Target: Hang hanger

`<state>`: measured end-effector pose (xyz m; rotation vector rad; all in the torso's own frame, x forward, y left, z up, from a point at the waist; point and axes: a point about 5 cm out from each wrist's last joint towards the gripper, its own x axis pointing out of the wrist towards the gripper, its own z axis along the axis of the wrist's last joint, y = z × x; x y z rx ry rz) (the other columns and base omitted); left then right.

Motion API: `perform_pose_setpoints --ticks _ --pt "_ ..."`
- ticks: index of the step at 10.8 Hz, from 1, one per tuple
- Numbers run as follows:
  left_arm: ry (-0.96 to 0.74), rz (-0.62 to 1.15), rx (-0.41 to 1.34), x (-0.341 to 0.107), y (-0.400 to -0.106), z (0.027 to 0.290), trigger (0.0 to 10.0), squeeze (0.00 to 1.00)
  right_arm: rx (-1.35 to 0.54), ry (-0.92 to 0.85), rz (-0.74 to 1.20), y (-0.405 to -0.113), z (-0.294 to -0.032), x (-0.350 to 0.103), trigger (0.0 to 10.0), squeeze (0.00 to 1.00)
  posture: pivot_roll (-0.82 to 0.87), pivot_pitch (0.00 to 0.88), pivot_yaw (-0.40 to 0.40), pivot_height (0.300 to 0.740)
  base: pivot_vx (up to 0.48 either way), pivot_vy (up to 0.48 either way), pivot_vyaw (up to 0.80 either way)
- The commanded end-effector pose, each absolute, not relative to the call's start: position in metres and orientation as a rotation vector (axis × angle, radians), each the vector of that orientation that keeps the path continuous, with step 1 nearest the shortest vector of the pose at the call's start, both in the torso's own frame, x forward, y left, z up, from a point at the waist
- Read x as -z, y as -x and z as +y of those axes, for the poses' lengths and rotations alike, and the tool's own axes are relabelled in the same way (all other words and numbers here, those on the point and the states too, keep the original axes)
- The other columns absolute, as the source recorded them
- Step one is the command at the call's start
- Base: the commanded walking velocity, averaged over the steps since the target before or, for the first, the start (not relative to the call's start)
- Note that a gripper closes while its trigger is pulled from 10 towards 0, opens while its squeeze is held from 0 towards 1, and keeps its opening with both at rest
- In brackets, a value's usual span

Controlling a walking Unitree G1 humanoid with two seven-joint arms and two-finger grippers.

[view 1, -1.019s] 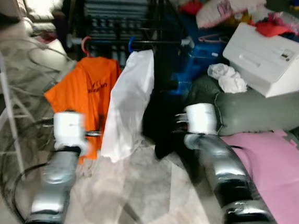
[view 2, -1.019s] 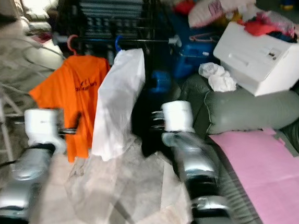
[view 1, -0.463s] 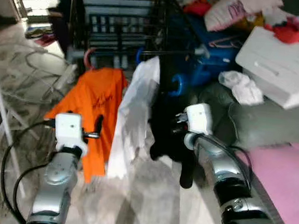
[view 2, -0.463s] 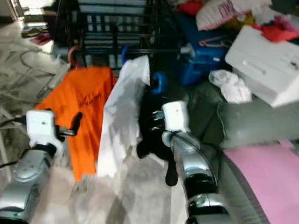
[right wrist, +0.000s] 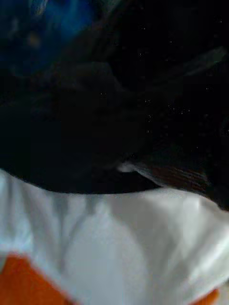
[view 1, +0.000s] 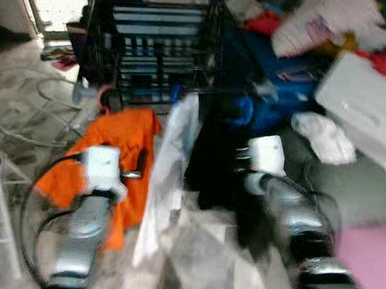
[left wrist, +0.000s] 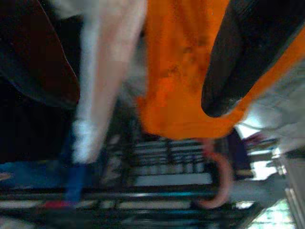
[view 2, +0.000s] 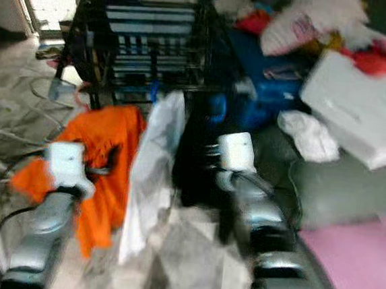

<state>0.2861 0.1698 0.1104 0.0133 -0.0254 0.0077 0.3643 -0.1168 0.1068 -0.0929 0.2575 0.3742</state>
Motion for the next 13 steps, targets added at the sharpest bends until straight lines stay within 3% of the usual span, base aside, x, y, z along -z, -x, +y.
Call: perform_pose_setpoints --ticks 1,4,8,13 --pt "-0.011 -0.035 -0.004 -0.113 -0.288 0.164 10.0 0.00 -0.387 0.100 0.201 -0.369 -0.123 -0.121 10.0 0.00 0.00 0.000 -0.001 0.740 0.442 0.000 0.00" --pt "-0.006 -0.027 0.002 -0.113 -0.288 0.164 10.0 0.00 -0.393 0.075 0.208 -0.369 -0.119 -0.120 10.0 0.00 0.00 0.000 -0.001 0.740 0.400 0.000 0.00" --pt "0.013 -0.024 -0.004 -0.112 -0.287 0.164 10.0 0.00 -0.385 0.071 0.230 -0.370 -0.120 -0.117 10.0 0.00 0.01 0.000 0.005 0.740 0.000 0.000 0.00" --pt "0.022 -0.031 0.013 -0.115 -0.288 0.163 10.0 0.00 -0.415 0.064 0.244 -0.383 -0.099 -0.125 10.0 0.00 0.02 0.000 0.016 0.740 0.000 0.000 0.00"
